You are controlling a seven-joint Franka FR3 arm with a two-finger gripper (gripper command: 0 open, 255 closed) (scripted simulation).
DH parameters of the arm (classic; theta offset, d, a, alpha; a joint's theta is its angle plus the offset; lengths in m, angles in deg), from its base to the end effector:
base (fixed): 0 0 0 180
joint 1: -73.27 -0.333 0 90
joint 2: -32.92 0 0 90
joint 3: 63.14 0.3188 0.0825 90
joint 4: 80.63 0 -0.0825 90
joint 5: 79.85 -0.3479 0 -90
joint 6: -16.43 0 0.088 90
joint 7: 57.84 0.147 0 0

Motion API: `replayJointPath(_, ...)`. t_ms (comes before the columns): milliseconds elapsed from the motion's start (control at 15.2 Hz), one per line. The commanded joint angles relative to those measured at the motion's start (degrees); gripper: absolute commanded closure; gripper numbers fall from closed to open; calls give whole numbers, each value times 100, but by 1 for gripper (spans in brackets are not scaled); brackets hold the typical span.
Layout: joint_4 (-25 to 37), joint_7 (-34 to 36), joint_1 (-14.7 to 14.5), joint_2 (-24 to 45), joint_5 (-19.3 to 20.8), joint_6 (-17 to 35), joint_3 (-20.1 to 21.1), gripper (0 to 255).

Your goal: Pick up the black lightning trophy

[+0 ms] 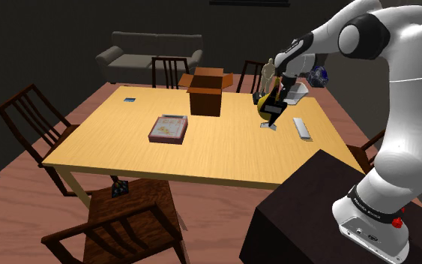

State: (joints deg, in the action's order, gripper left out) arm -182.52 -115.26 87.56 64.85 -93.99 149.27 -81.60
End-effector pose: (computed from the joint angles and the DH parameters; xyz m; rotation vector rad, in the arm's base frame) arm 0.5482 -0.3214 0.2453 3.0994 0.4855 0.0377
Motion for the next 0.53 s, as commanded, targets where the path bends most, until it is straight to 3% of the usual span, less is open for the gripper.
replayJointPath(0,85,-44,42,143,-48,59,37,0)
replayJointPath(462,81,-115,102,431,-159,344,123,0)
